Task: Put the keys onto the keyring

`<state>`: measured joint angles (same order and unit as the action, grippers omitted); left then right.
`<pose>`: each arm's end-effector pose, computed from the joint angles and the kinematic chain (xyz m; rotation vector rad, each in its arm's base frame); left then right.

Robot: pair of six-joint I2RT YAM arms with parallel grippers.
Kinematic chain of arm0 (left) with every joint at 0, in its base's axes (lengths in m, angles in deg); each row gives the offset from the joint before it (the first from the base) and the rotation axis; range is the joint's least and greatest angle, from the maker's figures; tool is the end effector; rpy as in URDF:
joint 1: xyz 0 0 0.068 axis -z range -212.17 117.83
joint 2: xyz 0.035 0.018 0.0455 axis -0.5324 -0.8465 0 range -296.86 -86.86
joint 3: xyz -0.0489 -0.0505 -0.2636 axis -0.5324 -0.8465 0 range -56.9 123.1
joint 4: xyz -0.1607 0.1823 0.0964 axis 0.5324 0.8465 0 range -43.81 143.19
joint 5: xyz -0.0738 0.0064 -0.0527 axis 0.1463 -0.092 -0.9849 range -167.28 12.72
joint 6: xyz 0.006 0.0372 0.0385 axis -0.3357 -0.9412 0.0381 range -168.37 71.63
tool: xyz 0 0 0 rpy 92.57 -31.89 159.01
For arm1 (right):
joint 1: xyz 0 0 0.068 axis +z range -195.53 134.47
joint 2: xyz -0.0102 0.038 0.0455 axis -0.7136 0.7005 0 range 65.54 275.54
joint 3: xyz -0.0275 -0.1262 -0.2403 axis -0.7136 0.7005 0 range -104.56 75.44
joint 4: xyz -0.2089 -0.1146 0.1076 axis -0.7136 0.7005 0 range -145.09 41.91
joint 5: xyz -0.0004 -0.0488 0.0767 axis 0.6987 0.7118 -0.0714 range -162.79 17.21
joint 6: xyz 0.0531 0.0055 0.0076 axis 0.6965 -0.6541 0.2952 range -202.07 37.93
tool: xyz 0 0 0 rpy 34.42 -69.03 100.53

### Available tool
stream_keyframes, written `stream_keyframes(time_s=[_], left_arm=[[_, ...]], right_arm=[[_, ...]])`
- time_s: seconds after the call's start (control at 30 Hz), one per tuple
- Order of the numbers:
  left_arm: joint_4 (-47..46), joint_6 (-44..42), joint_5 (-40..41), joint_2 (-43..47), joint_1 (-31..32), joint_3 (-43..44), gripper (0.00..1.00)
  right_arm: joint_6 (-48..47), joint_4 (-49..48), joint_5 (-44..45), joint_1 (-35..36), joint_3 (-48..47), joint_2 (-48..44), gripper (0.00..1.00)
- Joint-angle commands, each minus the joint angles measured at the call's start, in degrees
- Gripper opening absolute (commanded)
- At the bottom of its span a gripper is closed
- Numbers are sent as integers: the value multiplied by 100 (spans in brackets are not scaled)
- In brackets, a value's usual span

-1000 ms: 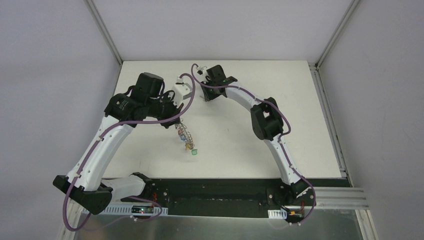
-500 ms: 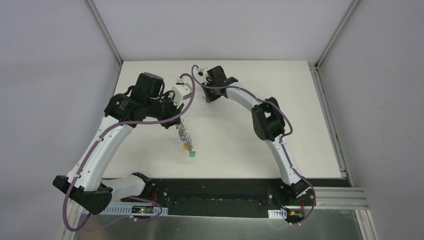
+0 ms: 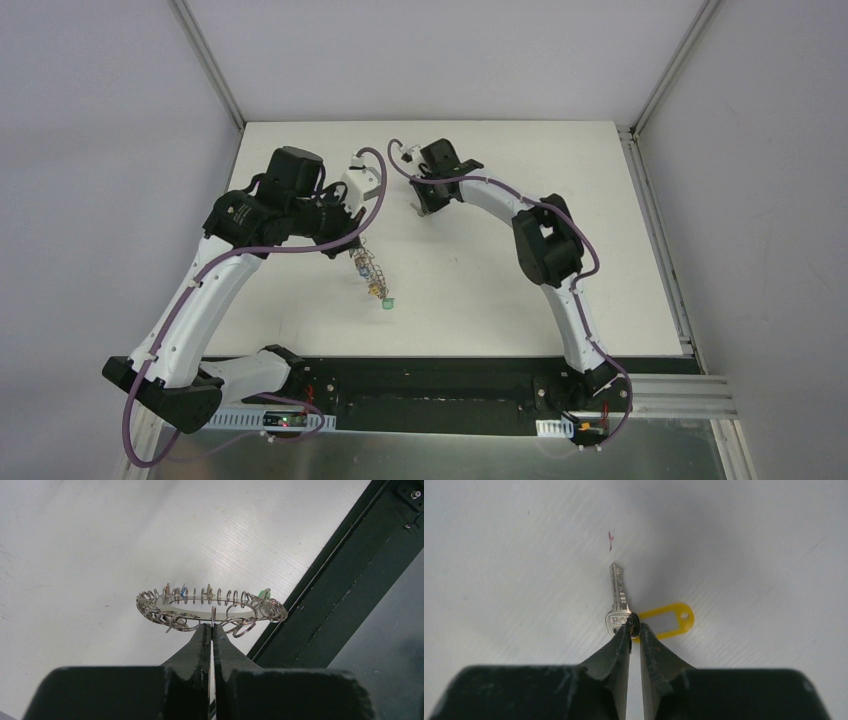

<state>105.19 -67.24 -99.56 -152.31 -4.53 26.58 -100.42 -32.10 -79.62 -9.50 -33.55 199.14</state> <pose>0.1758 -0.1073 0.4165 1.0816 2.0017 -0.5240 0.4209 0.3114 0.1765 -1.1522 2.1204 0.2861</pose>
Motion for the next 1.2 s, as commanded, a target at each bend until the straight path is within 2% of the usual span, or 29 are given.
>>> stream_keyframes(time_s=[0.0, 0.23, 0.4, 0.6, 0.73, 1.17], left_arm=[[-188, 37, -200, 155, -48, 54, 0], [-220, 76, -306, 120, -48, 72, 0], [-229, 96, -336, 111, -48, 76, 0], [-233, 88, -324, 136, -48, 50, 0], [-232, 81, -325, 172, -48, 15, 0], [-214, 47, -296, 225, -47, -34, 0]], right_arm=[[-214, -60, -160, 53, 786, -1008, 14], [-283, -242, -160, 53, 1762, -1660, 15], [-298, -288, -161, 54, 1985, -1795, 18], [-193, -371, -319, 53, 1797, -1710, 30], [-165, -246, -249, 60, 1429, -1376, 34], [-160, -120, -328, 59, 1073, -925, 30]])
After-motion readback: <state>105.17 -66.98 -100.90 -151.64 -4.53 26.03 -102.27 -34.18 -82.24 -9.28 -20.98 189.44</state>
